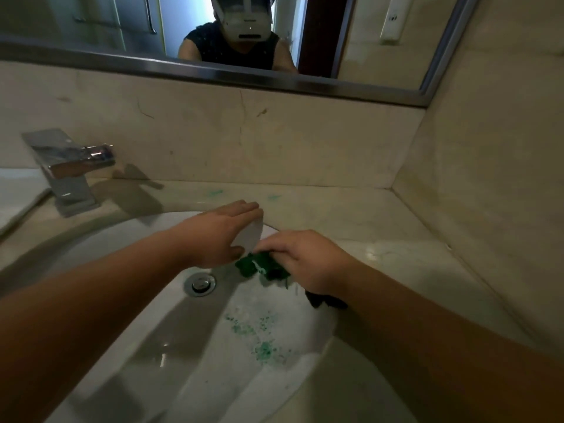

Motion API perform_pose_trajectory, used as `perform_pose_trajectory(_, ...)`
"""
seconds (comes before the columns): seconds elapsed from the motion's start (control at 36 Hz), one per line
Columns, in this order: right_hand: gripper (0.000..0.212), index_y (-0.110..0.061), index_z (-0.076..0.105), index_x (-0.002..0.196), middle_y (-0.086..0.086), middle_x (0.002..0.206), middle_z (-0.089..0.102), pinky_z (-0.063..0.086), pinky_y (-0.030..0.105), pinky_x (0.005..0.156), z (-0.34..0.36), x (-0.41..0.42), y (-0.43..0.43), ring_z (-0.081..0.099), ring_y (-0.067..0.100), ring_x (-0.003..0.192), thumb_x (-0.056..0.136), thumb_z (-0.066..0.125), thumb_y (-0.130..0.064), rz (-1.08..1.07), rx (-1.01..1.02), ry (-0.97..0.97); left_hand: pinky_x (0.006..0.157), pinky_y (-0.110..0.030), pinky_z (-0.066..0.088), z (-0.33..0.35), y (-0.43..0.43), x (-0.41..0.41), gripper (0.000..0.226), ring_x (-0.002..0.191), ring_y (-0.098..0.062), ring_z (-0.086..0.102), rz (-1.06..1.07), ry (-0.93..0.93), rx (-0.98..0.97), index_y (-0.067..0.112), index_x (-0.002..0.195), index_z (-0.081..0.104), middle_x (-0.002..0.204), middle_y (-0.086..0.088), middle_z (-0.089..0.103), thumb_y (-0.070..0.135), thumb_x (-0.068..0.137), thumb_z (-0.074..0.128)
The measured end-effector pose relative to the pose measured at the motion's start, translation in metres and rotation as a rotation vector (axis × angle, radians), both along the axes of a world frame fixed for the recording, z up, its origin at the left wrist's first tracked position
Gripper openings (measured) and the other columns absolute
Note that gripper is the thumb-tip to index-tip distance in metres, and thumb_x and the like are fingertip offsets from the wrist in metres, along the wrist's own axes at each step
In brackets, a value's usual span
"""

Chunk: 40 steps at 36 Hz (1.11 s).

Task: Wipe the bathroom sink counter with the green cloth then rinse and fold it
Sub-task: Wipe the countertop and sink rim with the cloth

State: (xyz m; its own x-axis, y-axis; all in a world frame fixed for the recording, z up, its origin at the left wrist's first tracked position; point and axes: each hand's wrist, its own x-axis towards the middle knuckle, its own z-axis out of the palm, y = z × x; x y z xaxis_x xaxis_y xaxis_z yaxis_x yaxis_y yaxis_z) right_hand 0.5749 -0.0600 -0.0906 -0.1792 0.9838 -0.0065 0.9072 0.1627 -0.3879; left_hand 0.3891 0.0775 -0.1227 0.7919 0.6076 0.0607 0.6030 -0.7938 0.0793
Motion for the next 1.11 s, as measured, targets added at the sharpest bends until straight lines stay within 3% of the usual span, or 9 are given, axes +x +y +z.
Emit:
perform_pose_trajectory(0.11, 0.035, -0.029, 0.071, 0.127, -0.011, 0.118, 0.069, 0.044, 0.001, 0.072, 0.025, 0.026, -0.018, 0.062, -0.012, 0.086, 0.106, 0.049, -0.012, -0.158, 0.098, 0.178, 0.124, -0.026, 0.011, -0.004, 0.005, -0.005, 0.094, 0.161, -0.013, 0.005, -0.033, -0.001, -0.009, 0.032, 0.168, 0.003, 0.176, 0.01, 0.002, 0.036, 0.098, 0.066)
perform_pose_trajectory(0.22, 0.036, -0.028, 0.067, 0.133, -0.005, 0.133, 0.065, 0.037, 0.023, 0.094, 0.041, 0.095, -0.017, 0.057, 0.01, 0.113, 0.106, 0.048, -0.014, -0.372, 0.256, 0.031, 0.126, -0.028, 0.017, -0.011, 0.01, -0.006, 0.096, 0.161, -0.01, 0.003, -0.048, -0.038, -0.014, 0.031, 0.168, 0.003, 0.176, 0.012, 0.001, 0.033, 0.096, 0.067)
perform_pose_trajectory(0.39, 0.054, -0.026, 0.033, 0.16, 0.001, 0.171, 0.019, 0.011, 0.035, 0.125, -0.002, 0.155, 0.007, 0.019, 0.022, 0.156, 0.108, 0.036, -0.043, -0.559, -0.055, -0.198, 0.127, -0.032, 0.024, -0.018, 0.013, -0.006, 0.098, 0.161, -0.01, 0.004, -0.071, -0.072, 0.023, 0.03, 0.168, 0.005, 0.176, 0.012, 0.003, 0.03, 0.093, 0.068)
perform_pose_trajectory(0.67, 0.046, -0.03, 0.044, 0.154, -0.008, 0.166, 0.033, 0.012, 0.027, 0.123, -0.013, 0.059, 0.044, 0.025, 0.013, 0.154, 0.108, 0.043, -0.028, -0.16, 0.087, -0.154, 0.125, -0.047, 0.017, -0.016, 0.013, -0.003, 0.095, 0.16, -0.018, 0.014, -0.06, -0.032, 0.136, 0.031, 0.167, 0.01, 0.175, 0.009, 0.013, 0.044, 0.09, 0.064)
perform_pose_trajectory(0.75, 0.038, -0.029, 0.063, 0.138, -0.007, 0.152, 0.054, 0.031, 0.036, 0.122, -0.012, 0.026, 0.033, 0.047, 0.013, 0.139, 0.104, 0.052, -0.017, 0.017, 0.097, -0.085, 0.126, -0.051, 0.012, -0.016, 0.013, -0.004, 0.092, 0.158, -0.019, 0.02, -0.068, -0.053, 0.153, 0.03, 0.166, 0.016, 0.173, 0.007, 0.021, 0.044, 0.089, 0.064)
perform_pose_trajectory(0.86, 0.035, -0.027, 0.069, 0.13, -0.007, 0.132, 0.068, 0.05, 0.033, 0.101, 0.001, 0.013, 0.008, 0.063, 0.012, 0.116, 0.104, 0.051, -0.012, 0.208, 0.072, -0.083, 0.128, -0.053, 0.014, -0.016, 0.017, -0.005, 0.089, 0.152, -0.021, 0.031, -0.096, -0.091, 0.156, 0.028, 0.163, 0.029, 0.167, 0.005, 0.034, 0.041, 0.085, 0.07)
perform_pose_trajectory(0.94, 0.037, -0.035, 0.065, 0.133, -0.015, 0.139, 0.062, 0.041, 0.027, 0.11, 0.021, 0.051, 0.001, 0.055, 0.003, 0.12, 0.104, 0.052, -0.016, -0.075, 0.224, 0.008, 0.124, -0.043, 0.028, -0.016, 0.02, -0.006, 0.087, 0.147, -0.026, 0.036, -0.126, -0.121, 0.126, 0.023, 0.163, 0.033, 0.164, 0.0, 0.039, 0.039, 0.084, 0.065)
perform_pose_trajectory(1.0, 0.037, -0.031, 0.063, 0.138, -0.007, 0.145, 0.058, 0.034, 0.028, 0.111, 0.028, 0.091, 0.004, 0.053, 0.014, 0.128, 0.105, 0.051, -0.016, -0.307, 0.303, -0.029, 0.121, -0.042, 0.032, -0.017, 0.021, -0.007, 0.086, 0.144, -0.027, 0.039, -0.132, -0.137, 0.134, 0.021, 0.161, 0.036, 0.162, -0.001, 0.042, 0.04, 0.081, 0.062)
perform_pose_trajectory(1.11, 0.045, -0.014, 0.045, 0.153, 0.011, 0.164, 0.037, 0.021, 0.034, 0.121, 0.006, 0.143, 0.022, 0.035, 0.03, 0.148, 0.109, 0.04, -0.02, -0.614, 0.043, -0.185, 0.118, -0.041, 0.036, -0.018, 0.021, -0.008, 0.084, 0.139, -0.026, 0.045, -0.147, -0.157, 0.16, 0.02, 0.158, 0.043, 0.157, -0.001, 0.048, 0.04, 0.079, 0.064)
